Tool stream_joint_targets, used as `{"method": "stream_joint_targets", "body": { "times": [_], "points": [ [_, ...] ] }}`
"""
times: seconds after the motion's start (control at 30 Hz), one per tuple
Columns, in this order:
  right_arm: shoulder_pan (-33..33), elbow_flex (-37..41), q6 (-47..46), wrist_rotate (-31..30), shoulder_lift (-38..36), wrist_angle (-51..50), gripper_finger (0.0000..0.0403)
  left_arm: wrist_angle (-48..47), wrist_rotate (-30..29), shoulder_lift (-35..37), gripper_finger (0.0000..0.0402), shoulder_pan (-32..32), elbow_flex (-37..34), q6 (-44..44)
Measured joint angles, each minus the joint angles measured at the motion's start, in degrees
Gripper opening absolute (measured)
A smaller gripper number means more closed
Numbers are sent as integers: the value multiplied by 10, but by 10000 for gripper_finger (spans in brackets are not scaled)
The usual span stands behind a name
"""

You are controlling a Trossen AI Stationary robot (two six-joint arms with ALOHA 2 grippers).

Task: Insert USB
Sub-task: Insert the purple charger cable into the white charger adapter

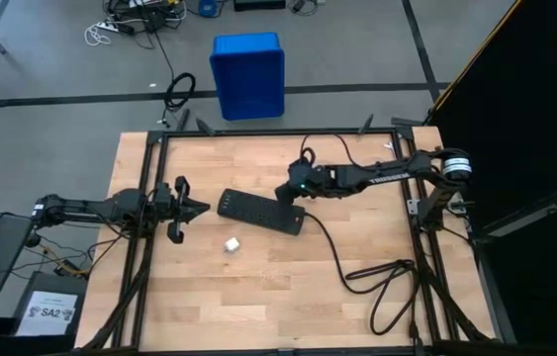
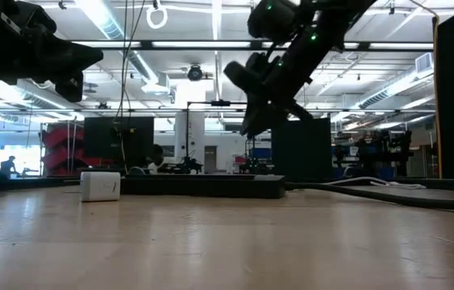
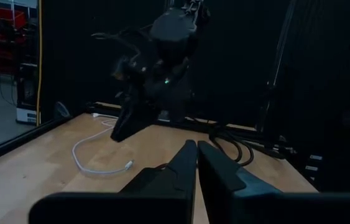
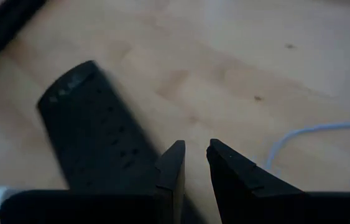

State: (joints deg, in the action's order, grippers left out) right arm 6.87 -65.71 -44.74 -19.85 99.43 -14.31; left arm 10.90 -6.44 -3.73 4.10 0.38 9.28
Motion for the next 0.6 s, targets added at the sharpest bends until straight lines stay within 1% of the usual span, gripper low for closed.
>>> {"method": "stream_joint_targets", "body": {
  "times": [0.17,0.27,0.33,0.47,0.6],
  "points": [
    [23,-11,7,0,3,-8,53,1,0,0,1,0,0,0],
    [34,-11,7,8,3,-3,62,1,0,0,1,0,0,0],
    [40,-11,0,14,5,-4,75,1,0,0,1,0,0,0],
    [46,-11,-6,15,6,-3,115,0,0,0,1,0,0,0],
    [46,-11,-7,1,6,-3,152,0,0,0,1,0,0,0]
  ]
}}
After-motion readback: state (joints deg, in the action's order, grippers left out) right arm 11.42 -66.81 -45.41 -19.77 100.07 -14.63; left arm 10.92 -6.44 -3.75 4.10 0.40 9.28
